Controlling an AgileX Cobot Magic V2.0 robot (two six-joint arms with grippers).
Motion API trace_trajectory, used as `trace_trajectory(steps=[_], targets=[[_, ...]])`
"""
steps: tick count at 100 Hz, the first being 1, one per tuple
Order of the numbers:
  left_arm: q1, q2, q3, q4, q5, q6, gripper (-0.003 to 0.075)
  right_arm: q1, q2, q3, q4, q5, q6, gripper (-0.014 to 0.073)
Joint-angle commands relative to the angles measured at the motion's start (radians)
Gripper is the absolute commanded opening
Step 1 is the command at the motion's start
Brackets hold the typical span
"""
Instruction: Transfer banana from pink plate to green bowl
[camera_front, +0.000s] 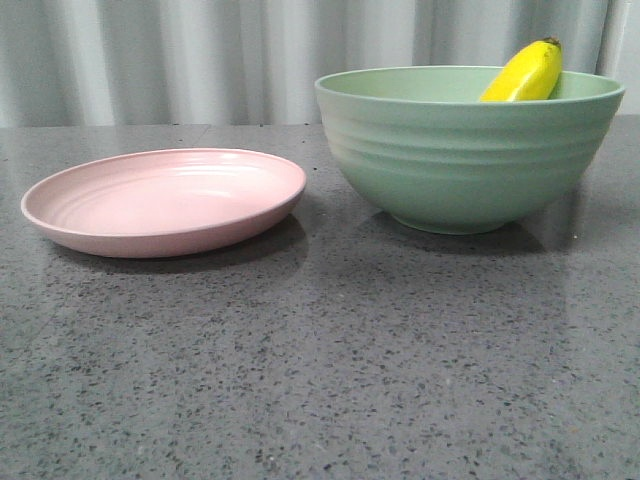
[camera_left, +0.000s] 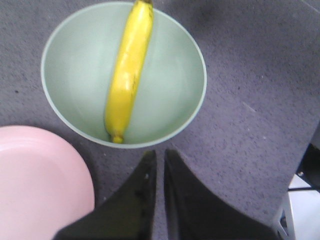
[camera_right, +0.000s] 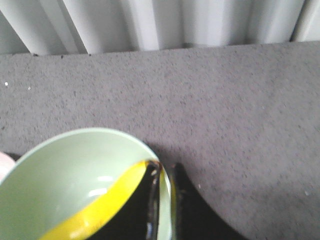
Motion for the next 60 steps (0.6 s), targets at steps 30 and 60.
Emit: trace_trajectory(steps=[30,60], targets=[[-0.008,-0.301,0.162,0.109,-0.231,-0.008,-0.0019,-0.003,-0.435,0.39,-0.037,-0.255,-0.011,-0.008],[-0.008,-0.686,0.667,0.121,-0.612,-0.008,-0.0019,-0.003,-0.781,0.637,-0.065,-0.365,-0.011,-0.008]])
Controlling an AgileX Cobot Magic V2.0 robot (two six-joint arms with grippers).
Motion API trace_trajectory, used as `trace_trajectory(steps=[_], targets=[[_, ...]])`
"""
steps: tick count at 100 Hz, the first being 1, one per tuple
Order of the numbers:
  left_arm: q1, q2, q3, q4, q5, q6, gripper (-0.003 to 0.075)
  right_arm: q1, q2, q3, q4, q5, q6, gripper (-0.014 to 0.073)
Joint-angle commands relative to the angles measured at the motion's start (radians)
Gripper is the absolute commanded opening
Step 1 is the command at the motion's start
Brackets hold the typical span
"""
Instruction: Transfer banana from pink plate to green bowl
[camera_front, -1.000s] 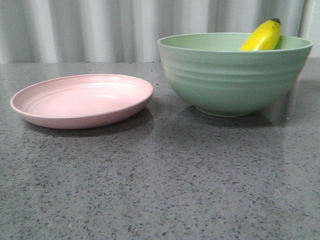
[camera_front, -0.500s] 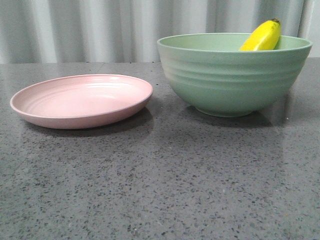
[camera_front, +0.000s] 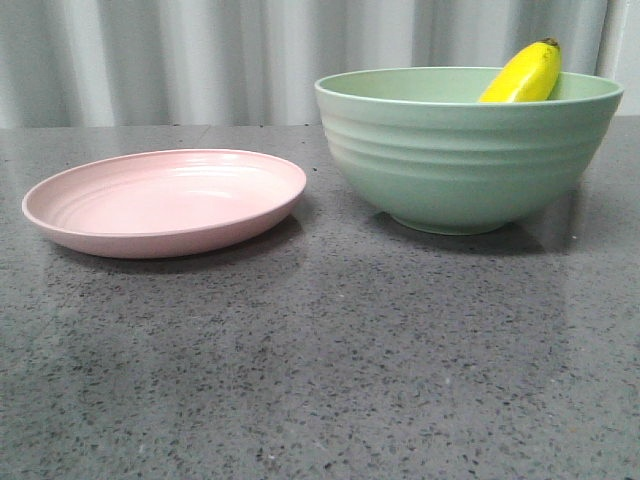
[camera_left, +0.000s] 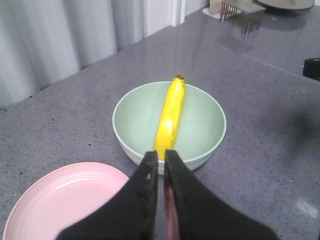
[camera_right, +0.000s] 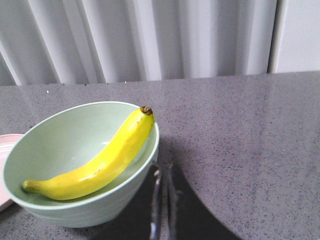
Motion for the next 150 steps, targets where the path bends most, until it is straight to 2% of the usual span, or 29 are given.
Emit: trace_trajectory(steps=[1,30,48,64,105,112,121,126,140,150], targets=[[-0.008,-0.125,0.125,0.002,-0.201,-0.008,-0.0019,-0.003,-0.075,0.027,-0.028,-0.115,-0.011,-0.008],[-0.008,-0.53,0.666,0.002,-0.52,-0.008,-0.0019,-0.003,-0.317,0.18,-0.058,-0.123,-0.011,-0.008],[-0.008,-0.721,0.866,0.002,-0.552,-0.008,-0.0019,-0.003,-0.401,0.236,-0.067,-0.088,-0.011,-0.008],[-0.008,-0.8,0.957,0.002,-0.552,-0.008,-0.0019,-0.003,-0.405,0.252,-0.067,-0.053,-0.011,-0.008],[-0.008,-0.802,1.122,0.002,-0.55,-0.008,-0.0019,-0.003,-0.405,0.252,-0.067,-0.053,-0.011,-0.008],[-0.008,-0.802,1.143,0.002,-0.593,-0.008,-0.0019,-0.003,-0.405,0.252,-0.067,-0.053,-0.011,-0.008],[-0.002,-0.802,1.19,0.002,-0.75,-0.008,-0.0019,-0.003,-0.405,0.252,-0.067,-0.053,-0.011,-0.008],[0.018,-0.802,1.215,0.002,-0.828,-0.008,-0.0019,-0.003,-0.405,0.252,-0.067,-0.053,-0.011,-0.008],[0.155,-0.805,1.211,0.016,-0.826,-0.008,-0.0019,-0.003,-0.405,0.252,-0.067,-0.053,-0.011,-0.008],[0.287,-0.822,1.213,0.059,-0.828,-0.008,-0.0019,-0.003,-0.405,0.252,-0.067,-0.053,-0.011,-0.008]])
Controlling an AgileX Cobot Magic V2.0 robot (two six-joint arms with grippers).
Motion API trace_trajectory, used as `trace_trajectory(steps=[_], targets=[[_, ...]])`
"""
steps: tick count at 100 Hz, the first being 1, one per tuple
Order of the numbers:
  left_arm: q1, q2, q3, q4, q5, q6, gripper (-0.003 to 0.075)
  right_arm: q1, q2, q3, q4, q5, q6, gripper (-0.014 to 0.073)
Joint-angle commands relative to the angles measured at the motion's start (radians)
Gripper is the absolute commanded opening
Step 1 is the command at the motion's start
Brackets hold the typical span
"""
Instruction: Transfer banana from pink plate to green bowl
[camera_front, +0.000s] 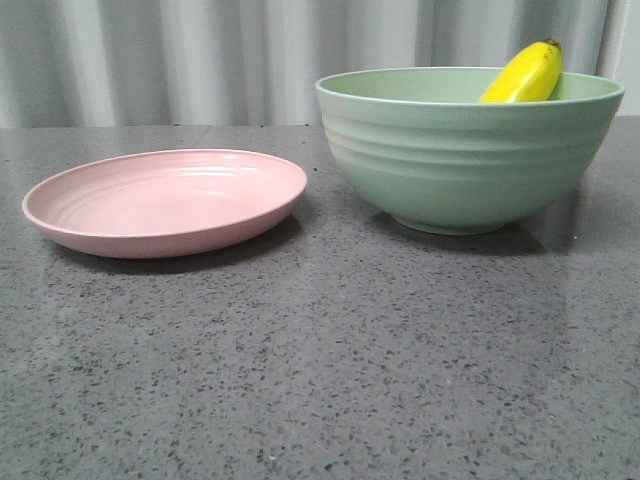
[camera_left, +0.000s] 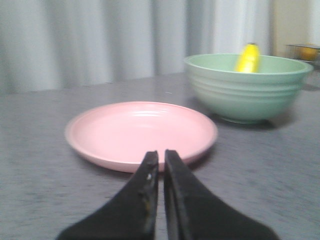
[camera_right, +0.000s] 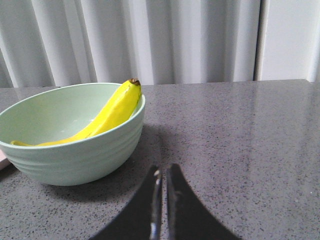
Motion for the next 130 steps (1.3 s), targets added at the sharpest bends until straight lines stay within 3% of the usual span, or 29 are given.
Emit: trace_trajectory(steps=[1,19,45,130], targets=[[0.091,-0.003,0.026,0.028,-0.09,-0.006,-0.0019,-0.003,-0.002,-0.023,-0.016,-0.074,-0.009,-0.008],[0.319,-0.045,0.026,0.093,-0.023,-0.006,-0.0019,-0.003,-0.002,-0.023,-0.016,-0.074,-0.009,-0.008],[0.49,-0.105,0.026,0.106,0.297,-0.006,-0.0019,-0.003,-0.002,-0.023,-0.016,-0.074,-0.009,-0.008],[0.502,-0.105,0.026,0.111,0.307,-0.004,-0.0019,-0.004,-0.002,-0.023,-0.016,-0.074,-0.009,-0.008]])
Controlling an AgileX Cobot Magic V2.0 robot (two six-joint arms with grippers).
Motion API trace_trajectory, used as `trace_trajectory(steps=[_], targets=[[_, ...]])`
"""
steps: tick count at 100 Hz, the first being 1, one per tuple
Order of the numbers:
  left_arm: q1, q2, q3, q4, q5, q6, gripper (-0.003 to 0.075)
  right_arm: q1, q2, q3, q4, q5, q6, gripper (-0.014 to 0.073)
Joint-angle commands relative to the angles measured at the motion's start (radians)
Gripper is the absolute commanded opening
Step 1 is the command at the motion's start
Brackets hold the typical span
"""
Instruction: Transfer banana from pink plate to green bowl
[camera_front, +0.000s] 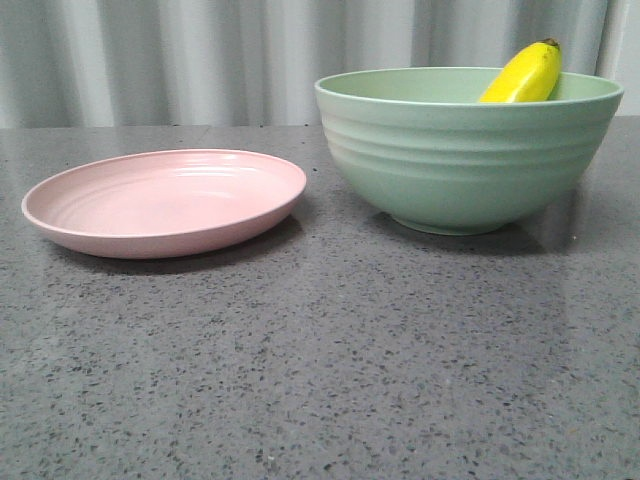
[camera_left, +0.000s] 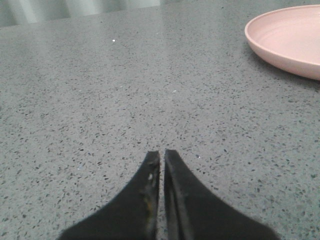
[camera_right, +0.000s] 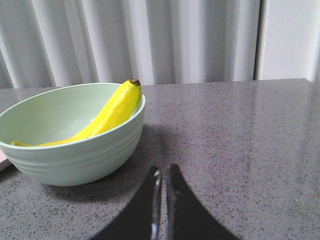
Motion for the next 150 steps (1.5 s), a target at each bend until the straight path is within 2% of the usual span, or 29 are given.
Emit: trace_trajectory(steps=[1,21,36,43,50,55,57,70,85,150], targets=[[0.0,-0.033,0.026,0.0,-0.037,-0.004,-0.0019,-0.004,-0.002,-0.023,-0.015,-0.074,-0.009,-0.008],[0.0,-0.033,0.026,0.0,-0.037,-0.004,-0.0019,-0.071,-0.002,0.056,-0.038,-0.163,-0.009,-0.008],[0.0,-0.033,0.026,0.0,-0.037,-0.004,-0.0019,-0.169,-0.002,0.17,0.023,-0.411,-0.025,-0.008],[0.0,-0.033,0.026,0.0,-0.037,-0.004,-0.0019,-0.211,-0.002,0.233,0.082,-0.528,-0.093,-0.008],[0.0,-0.033,0.026,-0.005,-0.037,-0.004,-0.0019,-0.239,-0.002,0.287,0.134,-0.573,-0.138,-0.008],[0.0,-0.033,0.026,0.0,-0.037,-0.004,-0.0019,-0.246,-0.004,0.315,0.145,-0.561,-0.142,-0.008],[0.0,-0.033,0.026,0.0,-0.037,-0.004,-0.0019,-0.246,-0.009,0.315,0.144,-0.512,-0.149,-0.008],[0.0,-0.033,0.026,0.0,-0.037,-0.004,-0.0019,-0.246,-0.016,0.312,0.243,-0.329,-0.325,-0.008],[0.0,-0.033,0.026,0.0,-0.037,-0.004,-0.0019,-0.246,-0.016,0.312,0.244,-0.114,-0.336,-0.008],[0.0,-0.033,0.026,-0.005,-0.037,-0.004,-0.0019,-0.246,-0.016,0.312,0.239,-0.12,-0.334,-0.008]])
